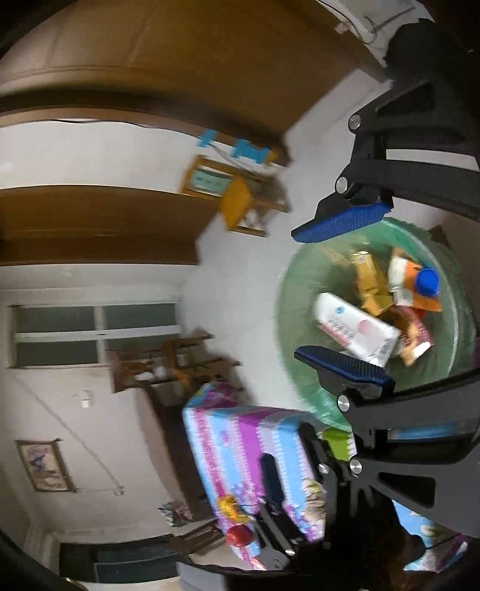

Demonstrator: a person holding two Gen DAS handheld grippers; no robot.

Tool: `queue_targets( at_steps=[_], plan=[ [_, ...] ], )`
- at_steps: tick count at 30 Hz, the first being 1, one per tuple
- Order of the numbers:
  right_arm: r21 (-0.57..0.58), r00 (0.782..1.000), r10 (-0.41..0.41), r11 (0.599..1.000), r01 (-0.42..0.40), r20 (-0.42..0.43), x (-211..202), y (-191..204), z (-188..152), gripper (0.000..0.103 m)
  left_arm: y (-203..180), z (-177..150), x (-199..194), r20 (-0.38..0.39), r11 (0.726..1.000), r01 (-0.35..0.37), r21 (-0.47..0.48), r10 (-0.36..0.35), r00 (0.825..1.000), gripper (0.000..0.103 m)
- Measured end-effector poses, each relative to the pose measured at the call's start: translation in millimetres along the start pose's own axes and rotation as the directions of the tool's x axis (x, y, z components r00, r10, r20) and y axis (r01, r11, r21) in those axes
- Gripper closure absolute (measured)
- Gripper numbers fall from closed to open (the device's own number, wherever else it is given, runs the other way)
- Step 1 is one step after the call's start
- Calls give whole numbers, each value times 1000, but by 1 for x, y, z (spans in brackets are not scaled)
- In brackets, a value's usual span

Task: Collect trash
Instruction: 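Grasp the white rolled cloth with the left gripper while the right approaches the table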

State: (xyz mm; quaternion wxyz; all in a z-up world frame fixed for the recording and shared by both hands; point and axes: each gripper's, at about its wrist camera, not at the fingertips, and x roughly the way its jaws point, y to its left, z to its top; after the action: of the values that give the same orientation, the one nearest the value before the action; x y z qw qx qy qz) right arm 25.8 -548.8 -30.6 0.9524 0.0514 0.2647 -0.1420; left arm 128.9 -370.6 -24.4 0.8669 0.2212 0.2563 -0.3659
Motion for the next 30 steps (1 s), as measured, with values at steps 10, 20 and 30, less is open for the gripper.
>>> queue_targets(
  at_steps=[10, 20, 30],
  plan=[
    [-130, 964, 135, 986, -107, 230, -22, 99, 6, 47, 125, -80, -103, -38, 940, -159, -301, 155, 987, 45],
    [-232, 894, 446, 874, -427, 34, 8, 232, 11, 47, 297, -200, -186, -245, 672, -403, -621, 321, 915, 45],
    [-155, 850, 514, 836, -526, -116, 41, 271, 20, 47, 356, -247, -143, -356, 549, -411, -728, 209, 911, 45]
  ],
)
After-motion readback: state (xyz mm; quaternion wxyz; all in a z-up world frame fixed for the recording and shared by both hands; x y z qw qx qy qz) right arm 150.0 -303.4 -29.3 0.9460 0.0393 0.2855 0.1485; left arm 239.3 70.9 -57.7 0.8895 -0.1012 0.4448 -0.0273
